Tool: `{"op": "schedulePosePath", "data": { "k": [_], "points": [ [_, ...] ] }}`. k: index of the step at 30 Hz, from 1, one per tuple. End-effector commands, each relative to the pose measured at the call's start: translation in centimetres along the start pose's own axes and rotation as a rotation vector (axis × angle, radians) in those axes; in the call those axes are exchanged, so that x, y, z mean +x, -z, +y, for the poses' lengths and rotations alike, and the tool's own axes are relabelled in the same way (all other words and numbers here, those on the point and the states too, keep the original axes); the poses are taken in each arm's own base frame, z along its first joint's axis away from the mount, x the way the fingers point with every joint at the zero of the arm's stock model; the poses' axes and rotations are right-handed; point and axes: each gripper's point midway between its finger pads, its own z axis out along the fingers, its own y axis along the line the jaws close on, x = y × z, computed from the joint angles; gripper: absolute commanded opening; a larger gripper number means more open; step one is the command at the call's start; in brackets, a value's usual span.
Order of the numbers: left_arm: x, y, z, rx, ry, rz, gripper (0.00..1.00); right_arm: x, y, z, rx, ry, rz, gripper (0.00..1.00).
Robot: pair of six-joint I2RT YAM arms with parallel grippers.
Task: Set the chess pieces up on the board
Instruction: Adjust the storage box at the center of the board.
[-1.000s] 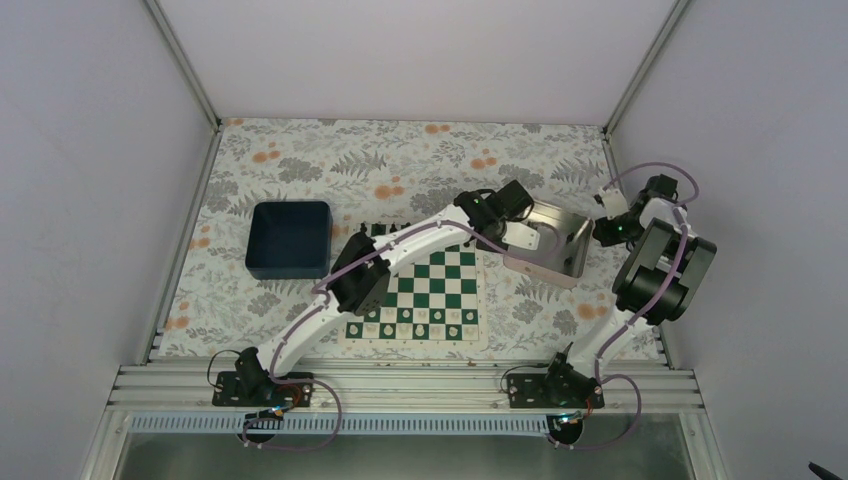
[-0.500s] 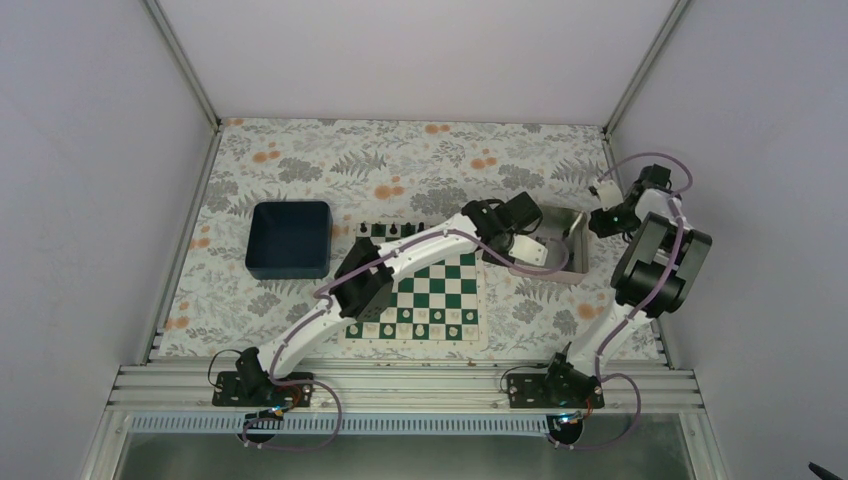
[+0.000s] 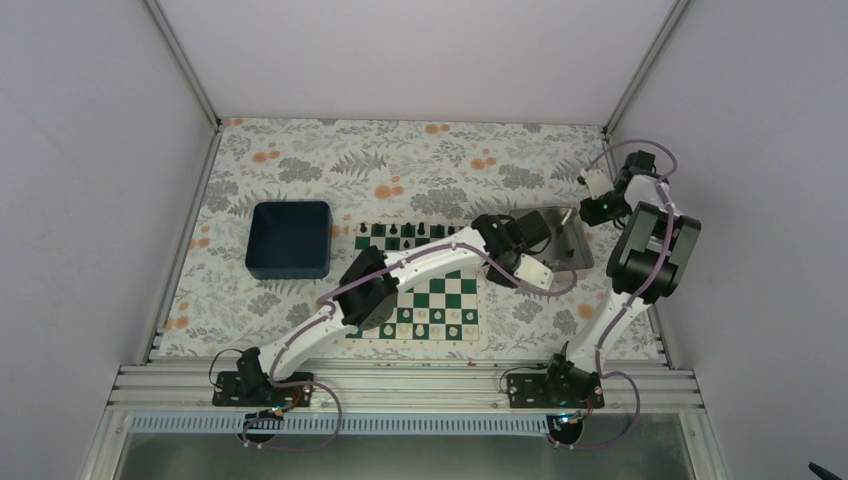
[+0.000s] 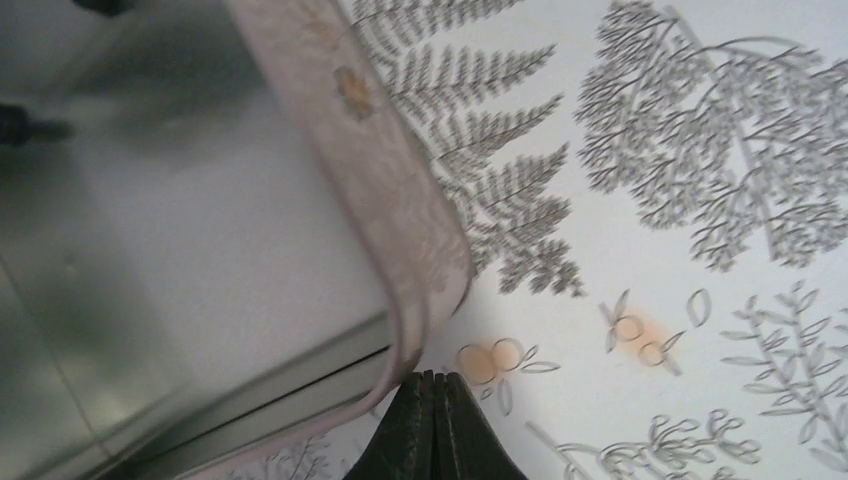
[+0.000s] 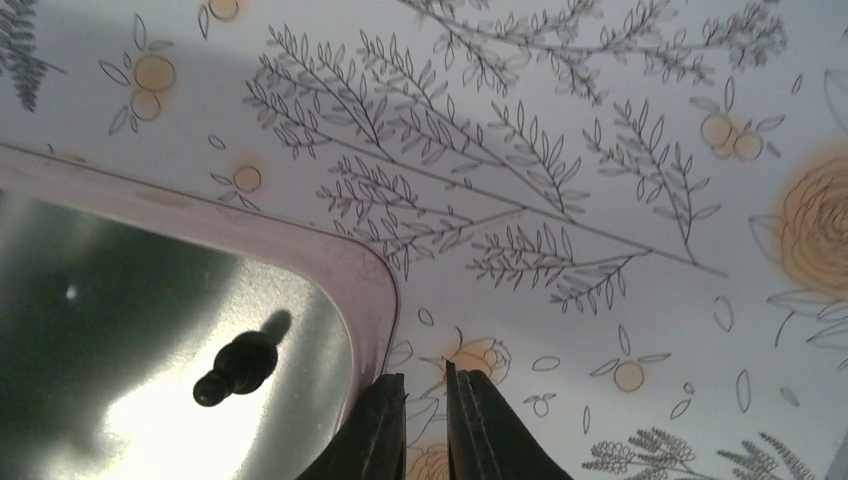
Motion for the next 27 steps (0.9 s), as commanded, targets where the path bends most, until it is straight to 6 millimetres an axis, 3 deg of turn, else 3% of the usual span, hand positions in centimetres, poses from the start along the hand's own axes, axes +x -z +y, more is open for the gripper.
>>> {"op": "schedulePosePath", "data": {
  "k": [1, 10, 23, 27],
  "points": [
    [-0.9, -1.9, -2.1, 0.051, -0.021, -0.011, 0.02, -1.2, -0.3, 0.5, -0.011, 0.012, 0.009, 0.13],
    [-1.5, -3.2, -2.1, 0.015, -0.011, -0.008, 0.02, -2.4, -1.5, 2.4, -0.057, 0.064, 0.042, 0.14],
    [-2.9, -2.7, -1.3, -0.022, -0.013, -0.052, 0.02, -3.3, -2.2, 4.9, -0.095, 0.131, 0.051, 0.14],
    [-3.6, -2.3, -1.4, -0.025, -0.018, -0.065, 0.02, -3.9, -2.0, 4.7, -0.058, 0.136, 0.049, 0.14]
  ]
}}
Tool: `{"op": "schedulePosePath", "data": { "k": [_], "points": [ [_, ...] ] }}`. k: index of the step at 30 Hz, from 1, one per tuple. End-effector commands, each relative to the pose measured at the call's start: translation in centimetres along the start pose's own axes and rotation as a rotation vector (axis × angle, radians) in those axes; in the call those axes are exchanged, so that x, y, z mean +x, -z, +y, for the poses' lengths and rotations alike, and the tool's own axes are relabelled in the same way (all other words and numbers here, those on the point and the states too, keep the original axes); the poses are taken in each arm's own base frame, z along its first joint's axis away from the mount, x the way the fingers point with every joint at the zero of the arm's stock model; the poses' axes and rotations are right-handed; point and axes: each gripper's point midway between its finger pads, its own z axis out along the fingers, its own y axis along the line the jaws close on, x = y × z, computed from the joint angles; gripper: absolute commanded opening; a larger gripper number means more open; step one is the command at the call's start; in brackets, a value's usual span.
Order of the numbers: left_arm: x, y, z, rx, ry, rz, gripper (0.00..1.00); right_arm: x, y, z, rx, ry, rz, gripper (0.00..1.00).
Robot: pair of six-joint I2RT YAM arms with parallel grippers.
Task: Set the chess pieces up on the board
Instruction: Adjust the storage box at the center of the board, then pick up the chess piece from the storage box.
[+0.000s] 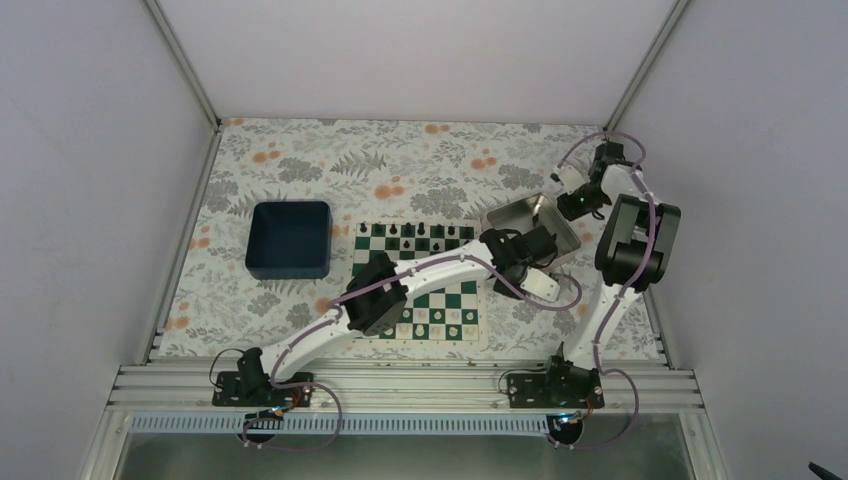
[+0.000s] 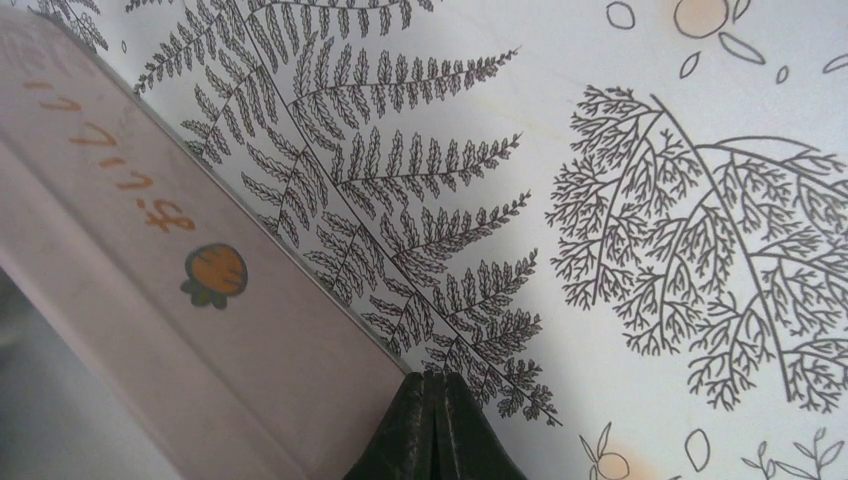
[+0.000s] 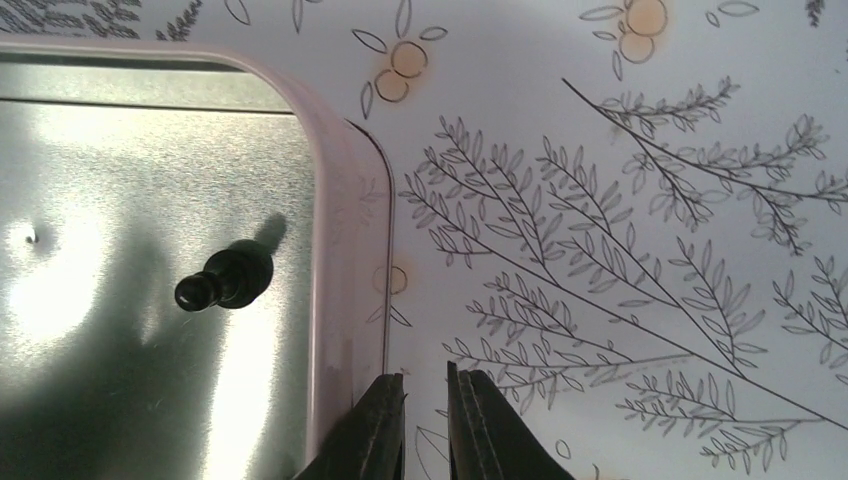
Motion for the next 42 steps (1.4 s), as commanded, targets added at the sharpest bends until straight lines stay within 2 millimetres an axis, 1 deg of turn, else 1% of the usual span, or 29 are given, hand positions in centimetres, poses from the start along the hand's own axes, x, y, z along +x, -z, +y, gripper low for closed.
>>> {"op": "schedulePosePath", "data": {
  "k": [1, 4, 7, 11, 12, 14, 15, 16, 17, 18, 20, 21, 23, 24, 26, 27, 28, 29, 30, 31, 33, 36, 40, 42],
  "points": [
    [-2.0, 0.8, 0.5, -0.029, -0.004, -0.048, 0.02, -1.5, 1.0, 0.3, 0.032, 0.020, -0.019, 0.14],
    [-2.8, 2.5, 0.6, -0.036, -0.005, -0.062, 0.02, -2.4, 3.2, -0.6, 0.113, 0.020, -0.062, 0.15],
    [-3.5, 5.0, 1.0, -0.061, -0.003, -0.075, 0.02, -3.0, 5.6, -1.1, 0.176, 0.017, -0.092, 0.17],
    [-4.5, 9.1, 1.9, -0.111, -0.011, -0.098, 0.02, -3.1, 8.0, -1.6, 0.241, 0.015, -0.097, 0.26],
    [-4.9, 10.6, 2.3, -0.134, -0.011, -0.109, 0.02, -3.2, 8.5, -1.7, 0.254, 0.016, -0.102, 0.28],
    [-5.2, 12.8, 3.3, -0.183, -0.008, -0.118, 0.04, -3.5, 9.5, -1.4, 0.260, 0.018, -0.119, 0.30],
    [-5.2, 13.9, 4.1, -0.216, -0.001, -0.122, 0.08, -3.7, 9.8, -0.9, 0.244, 0.022, -0.132, 0.31],
    [-5.2, 15.1, 4.9, -0.251, 0.008, -0.128, 0.14, -3.9, 10.2, -0.3, 0.219, 0.029, -0.143, 0.31],
    [-5.0, 16.0, 5.8, -0.281, 0.020, -0.131, 0.22, -4.0, 10.4, 0.3, 0.192, 0.034, -0.150, 0.32],
    [-4.7, 17.1, 6.8, -0.311, 0.033, -0.132, 0.31, -4.0, 10.4, 1.0, 0.160, 0.041, -0.152, 0.32],
    [-3.5, 19.0, 8.6, -0.355, 0.070, -0.124, 0.56, -3.8, 10.2, 2.4, 0.097, 0.058, -0.147, 0.33],
    [-2.7, 20.1, 9.4, -0.372, 0.091, -0.121, 0.67, -3.5, 10.0, 3.0, 0.070, 0.067, -0.138, 0.33],
    [-0.9, 22.4, 11.1, -0.404, 0.140, -0.119, 0.85, -3.1, 9.4, 3.8, 0.038, 0.081, -0.122, 0.33],
    [0.2, 23.4, 11.8, -0.422, 0.169, -0.113, 0.98, -3.0, 9.2, 4.0, 0.032, 0.087, -0.114, 0.34],
    [2.7, 25.5, 13.1, -0.458, 0.224, -0.097, 1.00, -2.5, 8.5, 4.7, 0.010, 0.106, -0.096, 0.35],
    [3.9, 27.2, 13.6, -0.486, 0.254, -0.099, 1.00, -2.4, 8.2, 5.1, -0.002, 0.116, -0.088, 0.36],
    [5.2, 28.3, 14.0, -0.506, 0.279, -0.095, 1.00, -2.3, 7.9, 5.7, -0.017, 0.128, -0.083, 0.37],
    [7.1, 28.8, 14.4, -0.525, 0.312, -0.080, 1.00, -2.3, 7.6, 6.1, -0.026, 0.137, -0.080, 0.37],
    [8.4, 29.6, 14.2, -0.539, 0.330, -0.070, 1.00, -2.4, 7.2, 6.5, -0.036, 0.145, -0.074, 0.37],
    [9.9, 30.9, 15.0, -0.591, 0.357, -0.074, 1.00, -2.3, 6.9, 6.9, -0.047, 0.153, -0.065, 0.38],
    [12.8, 33.0, 15.4, -0.676, 0.401, -0.059, 1.00, -2.1, 5.8, 7.9, -0.074, 0.168, -0.036, 0.38],
    [17.3, 36.1, 15.6, -0.780, 0.494, -0.051, 1.00, -2.0, 4.2, 8.6, -0.079, 0.185, -0.001, 0.38],
    [23.5, 40.1, 15.4, -0.911, 0.610, -0.039, 1.00, -2.4, 2.7, 8.5, -0.072, 0.176, 0.022, 0.38],
    [26.3, 41.4, 15.0, -0.957, 0.652, -0.011, 1.00, -2.6, 2.1, 8.2, -0.054, 0.169, 0.037, 0.37]
  ]
}}
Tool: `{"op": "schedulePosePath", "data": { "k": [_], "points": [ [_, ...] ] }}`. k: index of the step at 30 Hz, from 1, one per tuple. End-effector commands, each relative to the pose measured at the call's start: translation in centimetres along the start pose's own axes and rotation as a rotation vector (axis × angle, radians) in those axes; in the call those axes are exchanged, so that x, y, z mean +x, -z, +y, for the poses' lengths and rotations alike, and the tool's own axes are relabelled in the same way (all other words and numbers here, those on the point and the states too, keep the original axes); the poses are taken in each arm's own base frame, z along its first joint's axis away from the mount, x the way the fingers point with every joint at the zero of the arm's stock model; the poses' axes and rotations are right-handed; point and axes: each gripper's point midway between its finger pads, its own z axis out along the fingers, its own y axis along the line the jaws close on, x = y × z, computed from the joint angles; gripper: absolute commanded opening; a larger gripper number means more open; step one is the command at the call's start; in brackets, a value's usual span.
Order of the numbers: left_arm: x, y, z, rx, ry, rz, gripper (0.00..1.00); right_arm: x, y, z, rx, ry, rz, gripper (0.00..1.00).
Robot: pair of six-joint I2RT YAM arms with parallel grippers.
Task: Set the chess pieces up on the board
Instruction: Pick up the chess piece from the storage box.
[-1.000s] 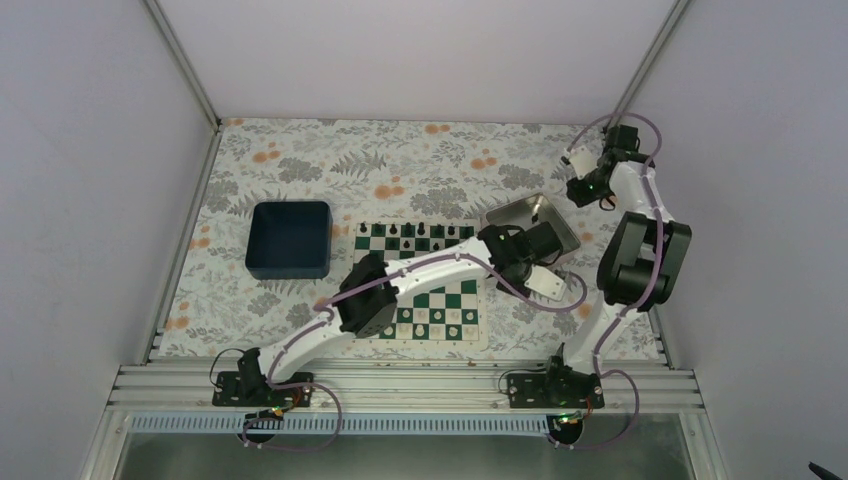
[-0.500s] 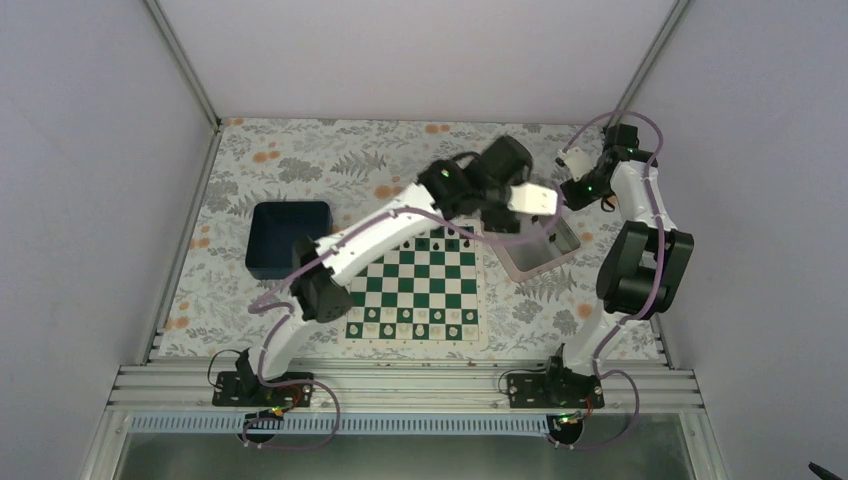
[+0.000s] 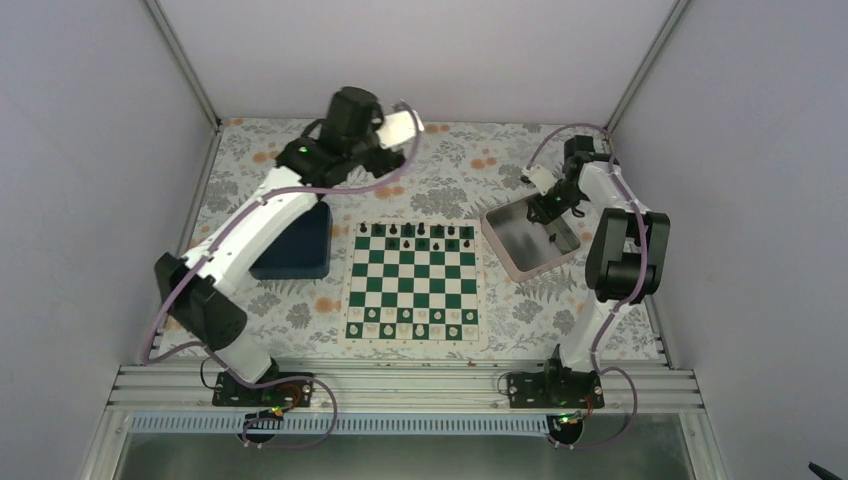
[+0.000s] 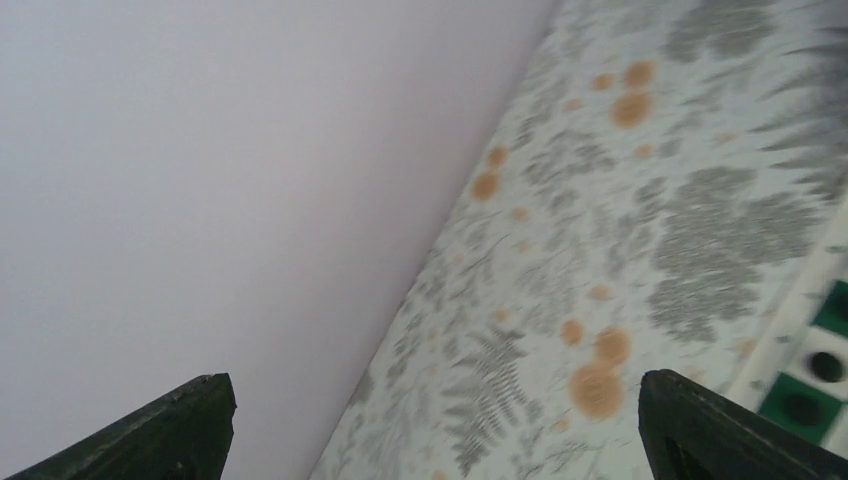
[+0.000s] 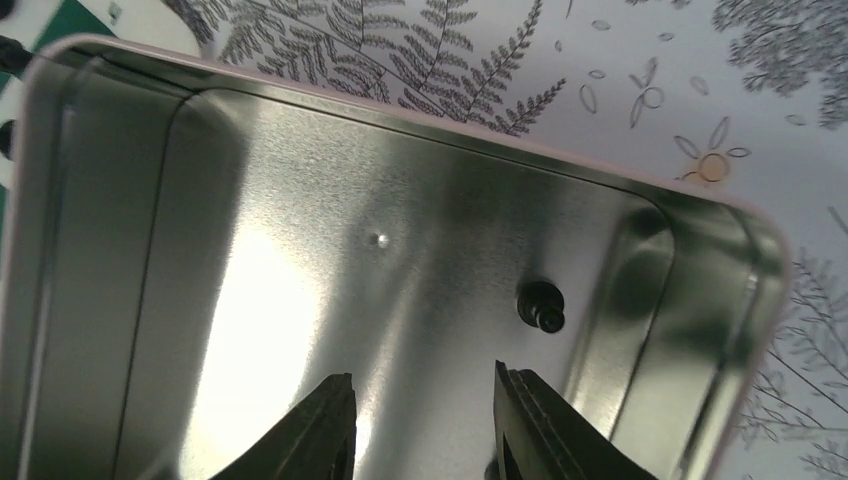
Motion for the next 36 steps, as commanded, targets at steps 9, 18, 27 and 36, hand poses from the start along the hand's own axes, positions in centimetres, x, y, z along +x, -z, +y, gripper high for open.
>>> {"op": "schedulePosePath", "data": {
  "k": [9, 18, 27, 36],
  "points": [
    [10.5, 4.2, 10.8, -0.290, 0.241, 0.043, 1.00, -0.5, -3.1, -2.0, 0.106, -0.025, 0.089, 0.35],
    [15.0, 5.0, 12.4, -0.333, 0.312, 0.074, 1.00, -0.8, -3.7, -3.1, 0.152, -0.026, 0.112, 0.35],
    [16.6, 5.6, 12.4, -0.339, 0.343, 0.081, 1.00, -1.0, -4.6, -3.9, 0.159, -0.027, 0.123, 0.35],
    [17.9, 5.7, 11.8, -0.325, 0.360, 0.095, 1.00, -0.5, -5.5, -3.9, 0.142, -0.030, 0.156, 0.31]
  ]
}}
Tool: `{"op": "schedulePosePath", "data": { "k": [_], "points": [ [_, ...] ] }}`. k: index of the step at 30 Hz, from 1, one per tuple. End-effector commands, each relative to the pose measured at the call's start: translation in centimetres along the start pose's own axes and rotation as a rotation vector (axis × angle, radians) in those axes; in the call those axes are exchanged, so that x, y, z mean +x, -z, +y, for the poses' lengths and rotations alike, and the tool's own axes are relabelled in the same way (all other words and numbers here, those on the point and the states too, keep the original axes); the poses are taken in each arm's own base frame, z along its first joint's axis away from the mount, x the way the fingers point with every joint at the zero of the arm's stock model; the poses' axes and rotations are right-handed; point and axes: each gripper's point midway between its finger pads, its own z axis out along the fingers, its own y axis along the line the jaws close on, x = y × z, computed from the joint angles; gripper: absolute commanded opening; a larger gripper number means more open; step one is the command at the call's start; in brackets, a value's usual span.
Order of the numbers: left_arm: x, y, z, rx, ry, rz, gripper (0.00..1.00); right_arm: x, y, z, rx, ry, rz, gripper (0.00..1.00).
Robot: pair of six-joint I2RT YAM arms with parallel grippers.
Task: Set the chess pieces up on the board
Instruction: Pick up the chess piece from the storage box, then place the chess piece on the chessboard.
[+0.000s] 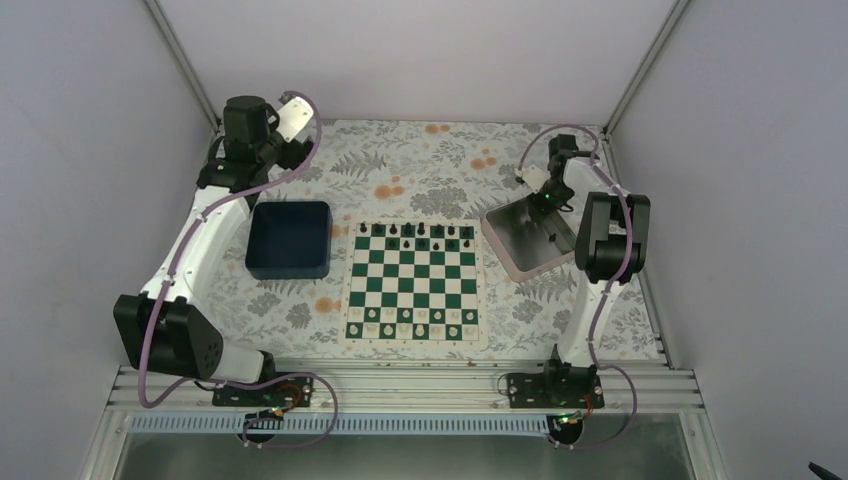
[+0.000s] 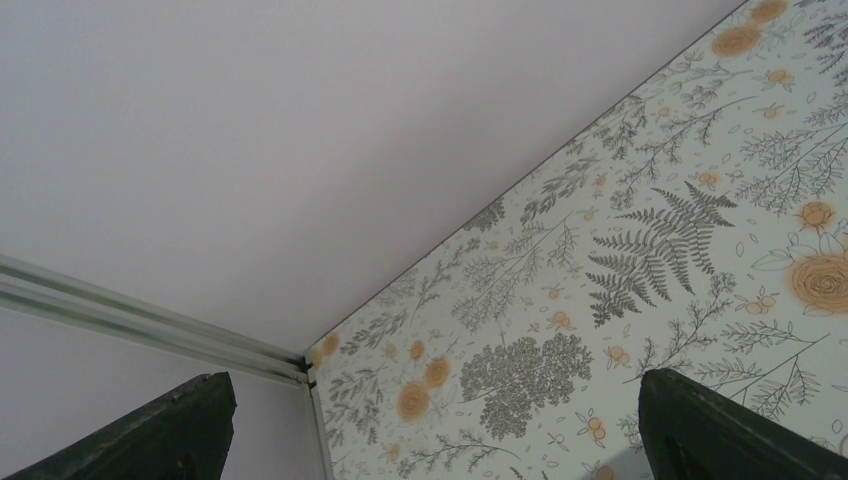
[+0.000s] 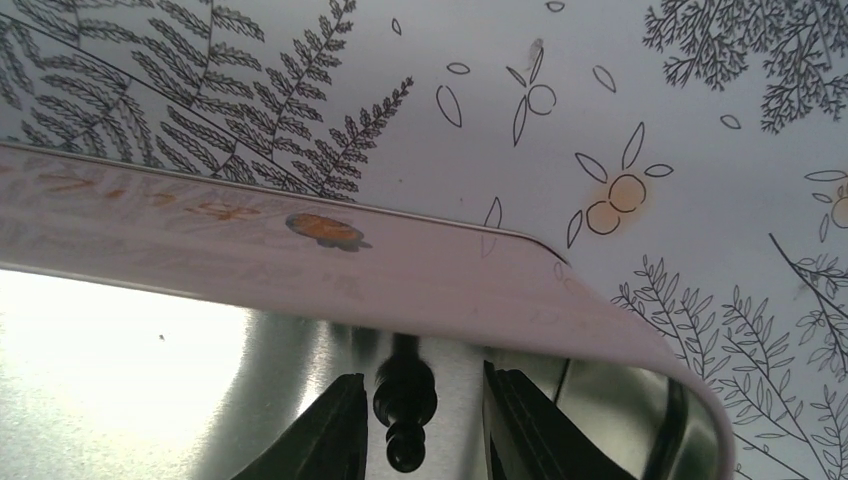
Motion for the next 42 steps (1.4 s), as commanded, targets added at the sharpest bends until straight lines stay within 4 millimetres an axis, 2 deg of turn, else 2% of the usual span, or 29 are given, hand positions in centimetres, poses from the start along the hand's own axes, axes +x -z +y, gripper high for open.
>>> {"op": "schedulePosePath", "data": {
  "k": [1, 5, 14, 18, 21, 23, 28, 32, 35, 37, 42],
  "points": [
    [-0.5, 0.9, 0.4, -0.002, 0.028, -0.043, 1.00, -0.4, -0.2, -0.1, 0.009, -0.002, 0.013, 0.30],
    [-0.2, 0.8, 0.3, 0.003, 0.033, -0.040, 1.00, -0.2, -0.4, 0.0, 0.004, -0.004, 0.020, 0.26],
    [0.1, 1.1, 0.4, 0.006, 0.041, -0.045, 1.00, -0.5, 0.5, 0.6, -0.005, 0.003, 0.009, 0.08],
    [0.4, 1.5, 0.7, -0.002, 0.042, -0.045, 1.00, -1.6, 3.1, 1.2, 0.013, 0.021, -0.014, 0.05],
    [0.6, 1.8, 1.0, -0.012, 0.046, -0.048, 1.00, -2.9, 5.3, 2.8, 0.033, 0.064, -0.026, 0.05],
    [1.1, 1.8, 1.3, -0.020, 0.053, -0.047, 1.00, -4.0, 6.8, 4.3, 0.046, 0.103, -0.032, 0.05],
    [2.5, 1.7, 2.4, -0.029, 0.086, -0.041, 1.00, -8.1, 10.7, 8.3, 0.071, 0.192, -0.092, 0.05],
    [3.7, 2.1, 3.7, -0.038, 0.123, -0.042, 1.00, -12.1, 12.7, 12.9, 0.054, 0.295, -0.158, 0.05],
    [4.9, 2.3, 4.5, -0.047, 0.151, -0.040, 1.00, -15.1, 13.3, 17.6, -0.002, 0.396, -0.218, 0.05],
    [5.7, 2.4, 4.7, -0.048, 0.169, -0.037, 1.00, -16.6, 12.9, 20.7, -0.031, 0.465, -0.236, 0.05],
    [7.1, 3.0, 5.3, -0.073, 0.196, -0.037, 1.00, -18.9, 10.7, 28.4, -0.079, 0.626, -0.252, 0.05]
  ]
}}
